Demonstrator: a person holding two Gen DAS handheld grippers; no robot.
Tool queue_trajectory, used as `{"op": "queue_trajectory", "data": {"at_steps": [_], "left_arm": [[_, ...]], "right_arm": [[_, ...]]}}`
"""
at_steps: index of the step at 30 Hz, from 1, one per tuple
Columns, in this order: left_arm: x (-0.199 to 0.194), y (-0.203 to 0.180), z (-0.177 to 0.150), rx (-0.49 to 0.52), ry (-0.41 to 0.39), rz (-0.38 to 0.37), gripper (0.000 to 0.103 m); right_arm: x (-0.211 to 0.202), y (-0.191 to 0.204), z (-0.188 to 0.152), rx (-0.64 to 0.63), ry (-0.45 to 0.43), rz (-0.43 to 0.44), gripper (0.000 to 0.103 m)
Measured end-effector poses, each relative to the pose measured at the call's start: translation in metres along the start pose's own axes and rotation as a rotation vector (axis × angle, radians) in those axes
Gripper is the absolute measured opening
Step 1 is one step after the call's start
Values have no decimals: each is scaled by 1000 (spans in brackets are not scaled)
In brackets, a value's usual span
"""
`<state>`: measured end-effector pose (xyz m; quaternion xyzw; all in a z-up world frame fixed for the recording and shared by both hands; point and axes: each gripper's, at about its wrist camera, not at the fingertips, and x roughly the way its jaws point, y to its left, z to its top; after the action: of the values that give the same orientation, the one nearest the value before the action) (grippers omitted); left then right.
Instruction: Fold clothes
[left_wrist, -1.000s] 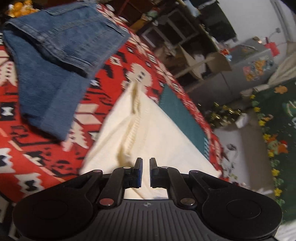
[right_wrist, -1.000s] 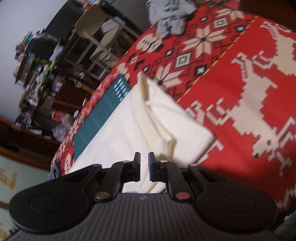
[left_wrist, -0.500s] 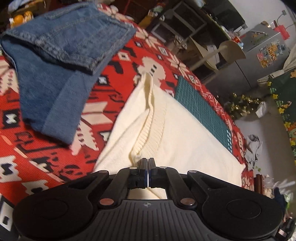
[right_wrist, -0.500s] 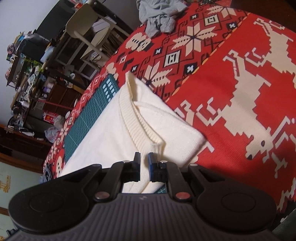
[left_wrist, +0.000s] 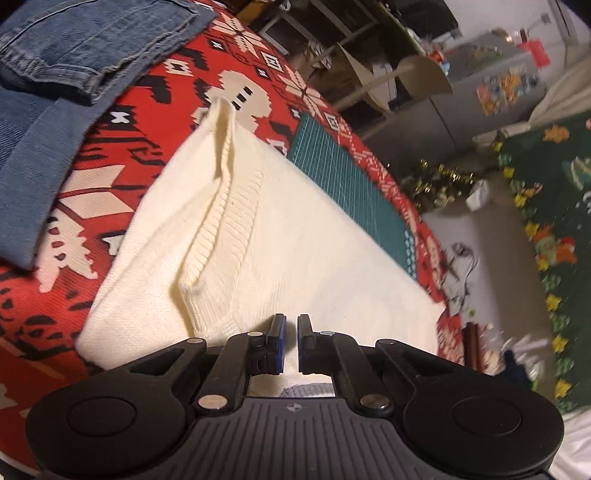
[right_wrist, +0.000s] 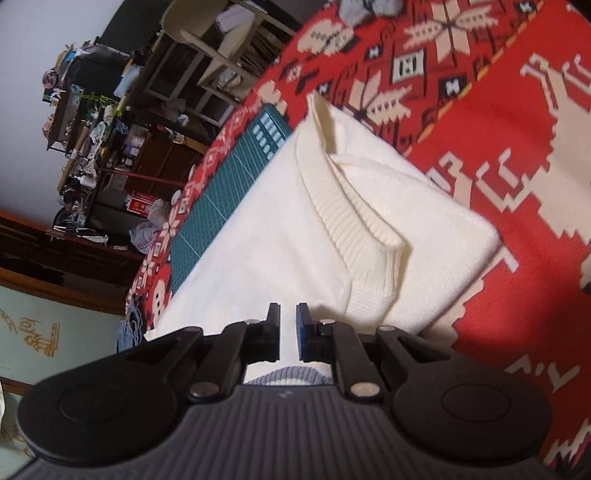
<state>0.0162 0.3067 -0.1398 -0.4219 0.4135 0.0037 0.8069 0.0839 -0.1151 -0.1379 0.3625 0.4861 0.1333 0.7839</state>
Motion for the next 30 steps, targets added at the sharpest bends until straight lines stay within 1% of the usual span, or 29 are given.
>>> {"op": "queue_trajectory", "data": {"at_steps": [2,4,8,12,14,17,20,23,25,26,27,30], "left_arm": [[-1,-1,0,4,-19,22,4],[-4,1,0,3,-49,54,4],[-14,10,3,-32,-88,87,4],[-27,20,3,-100,-124,76,4],[-32,19,4,-107,-141,44,4],[-29,13,5,-99,-128,-26,4],[-13,4,6,-69,-85,-45,4],[0,-1,5,-52,-64,-28,4],[8,-4,5,-45,-55,-15,4],[9,-3,4,-43,-58,-8,4],[10,-3,4,-40,-61,0,4],[9,-1,4,-34,-67,40,2]], "right_arm": [[7,0,0,5,24,4,11],[7,-4,2,21,9,-6,11],[-1,-16,8,87,-44,-17,11],[-9,-18,11,103,-96,-39,11],[-14,-14,11,89,-115,-28,11],[-13,-5,11,58,-105,24,11],[1,7,11,9,-67,47,11],[20,6,10,36,-29,63,11],[29,3,11,54,-25,45,11],[34,2,12,62,-24,35,9],[35,0,13,69,-28,32,6],[30,-2,17,66,-78,-17,4]]}}
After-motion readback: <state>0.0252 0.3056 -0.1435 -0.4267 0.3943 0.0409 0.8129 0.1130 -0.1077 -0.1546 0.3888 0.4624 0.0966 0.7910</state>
